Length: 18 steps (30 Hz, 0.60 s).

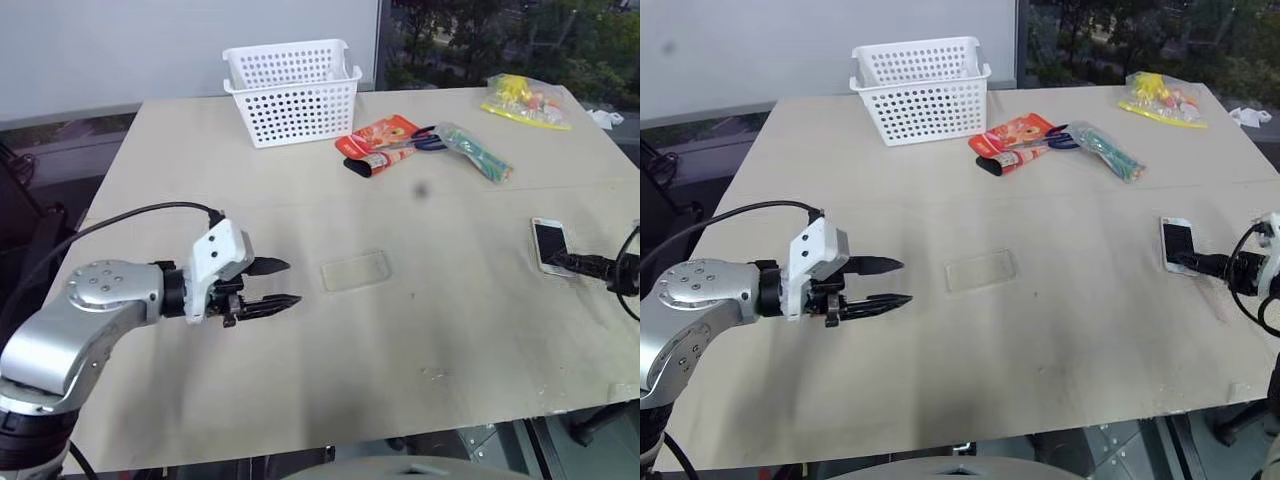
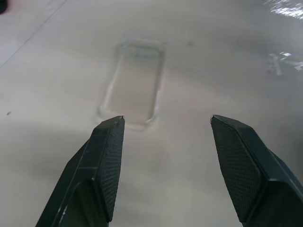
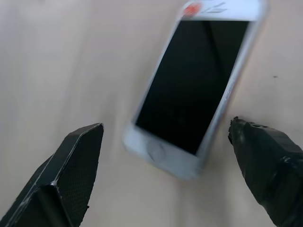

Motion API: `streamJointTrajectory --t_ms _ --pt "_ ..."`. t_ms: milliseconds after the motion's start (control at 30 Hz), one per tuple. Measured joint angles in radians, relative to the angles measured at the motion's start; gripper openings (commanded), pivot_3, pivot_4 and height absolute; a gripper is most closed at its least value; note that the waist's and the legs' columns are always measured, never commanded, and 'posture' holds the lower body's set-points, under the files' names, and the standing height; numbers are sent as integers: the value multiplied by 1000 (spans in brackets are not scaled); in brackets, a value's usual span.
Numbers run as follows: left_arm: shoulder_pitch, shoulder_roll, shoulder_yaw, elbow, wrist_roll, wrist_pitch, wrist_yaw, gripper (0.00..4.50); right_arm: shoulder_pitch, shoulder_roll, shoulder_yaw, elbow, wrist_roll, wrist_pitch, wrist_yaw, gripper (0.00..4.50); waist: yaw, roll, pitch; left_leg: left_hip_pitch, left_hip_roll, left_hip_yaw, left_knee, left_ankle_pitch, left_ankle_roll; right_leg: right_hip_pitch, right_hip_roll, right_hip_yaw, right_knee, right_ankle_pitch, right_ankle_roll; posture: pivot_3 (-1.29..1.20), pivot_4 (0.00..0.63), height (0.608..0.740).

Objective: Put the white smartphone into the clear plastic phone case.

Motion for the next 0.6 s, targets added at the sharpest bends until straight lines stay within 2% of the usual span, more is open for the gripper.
streamJointTrajectory --t_ms 100,200,267,433,600 --pt "-18 -4 -11 -1 -5 3 0 2933 52 7 17 -70 -26 -74 -41 4500 4 -3 -2 6 0 0 0 0 0 6 0 0 0 0 0 0 150 740" --pt "-55 -28 -44 0 -19 3 3 2933 92 62 4 -177 -30 -54 -176 4500 2 -10 -6 12 0 1 1 0 0 12 -1 2 -1 0 0 0 150 740" --pt "-75 -46 -63 1 -24 3 7 2933 118 120 -28 -278 -19 20 -291 4500 -10 -16 -9 12 1 3 4 0 -1 13 -2 3 -2 0 0 0 150 740" --pt "-106 -92 -77 5 -42 3 28 2933 244 234 -101 -624 12 235 -539 4500 -18 -16 -9 12 1 6 8 -2 -5 12 -5 5 -1 0 0 0 150 740" --pt "-156 -145 -78 9 -69 -5 44 2933 306 331 -140 -842 11 367 -734 4500 -21 -17 -10 12 2 4 4 -2 -4 12 -2 3 0 0 0 0 150 740"
